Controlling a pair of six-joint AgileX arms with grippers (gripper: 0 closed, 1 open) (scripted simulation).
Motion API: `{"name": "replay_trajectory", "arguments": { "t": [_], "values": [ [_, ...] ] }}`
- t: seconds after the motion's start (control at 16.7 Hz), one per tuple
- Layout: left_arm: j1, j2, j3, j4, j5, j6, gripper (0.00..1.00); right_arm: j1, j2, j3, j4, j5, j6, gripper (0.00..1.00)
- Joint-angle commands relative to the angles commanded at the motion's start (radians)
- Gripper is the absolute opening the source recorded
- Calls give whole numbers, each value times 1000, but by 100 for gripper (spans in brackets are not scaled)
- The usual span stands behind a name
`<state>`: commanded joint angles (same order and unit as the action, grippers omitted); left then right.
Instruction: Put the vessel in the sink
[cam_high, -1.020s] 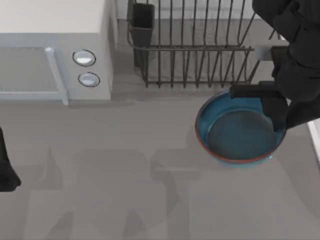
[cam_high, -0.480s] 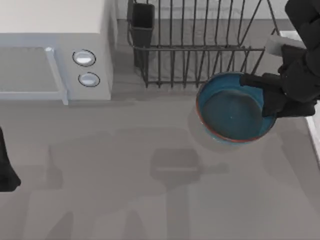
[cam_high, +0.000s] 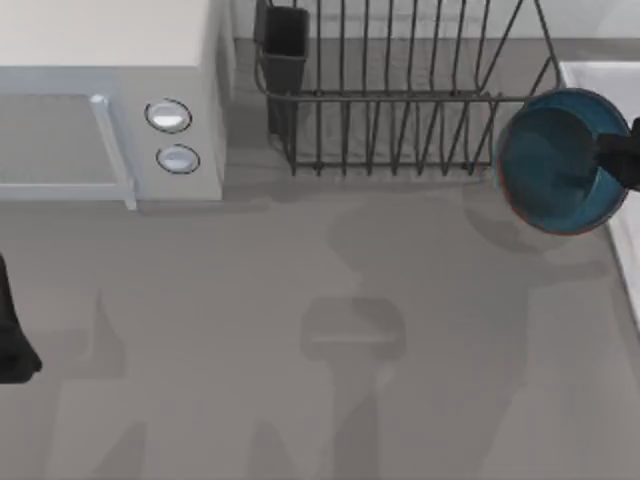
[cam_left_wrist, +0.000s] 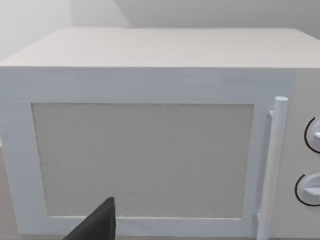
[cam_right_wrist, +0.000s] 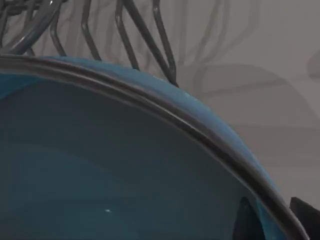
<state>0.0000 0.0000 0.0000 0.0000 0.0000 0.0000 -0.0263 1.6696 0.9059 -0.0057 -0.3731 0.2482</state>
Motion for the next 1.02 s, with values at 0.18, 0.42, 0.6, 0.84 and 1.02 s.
{"name": "replay_trajectory", "arguments": {
  "t": [0.18,0.42,0.6,0.84,1.02],
  "values": [
    [0,0,0,0,0,0,100,-145,-32,-131,324,-53,-74,0],
    [0,0,0,0,0,0,100,-322,-92,-244,636,-100,-159,0],
    [0,0,0,0,0,0,100,-427,-138,-289,791,-120,-203,0],
    [0,0,0,0,0,0,100,-497,-175,-309,906,-128,-229,0],
    [0,0,0,0,0,0,100,-500,-177,-310,912,-129,-230,0]
  ]
}}
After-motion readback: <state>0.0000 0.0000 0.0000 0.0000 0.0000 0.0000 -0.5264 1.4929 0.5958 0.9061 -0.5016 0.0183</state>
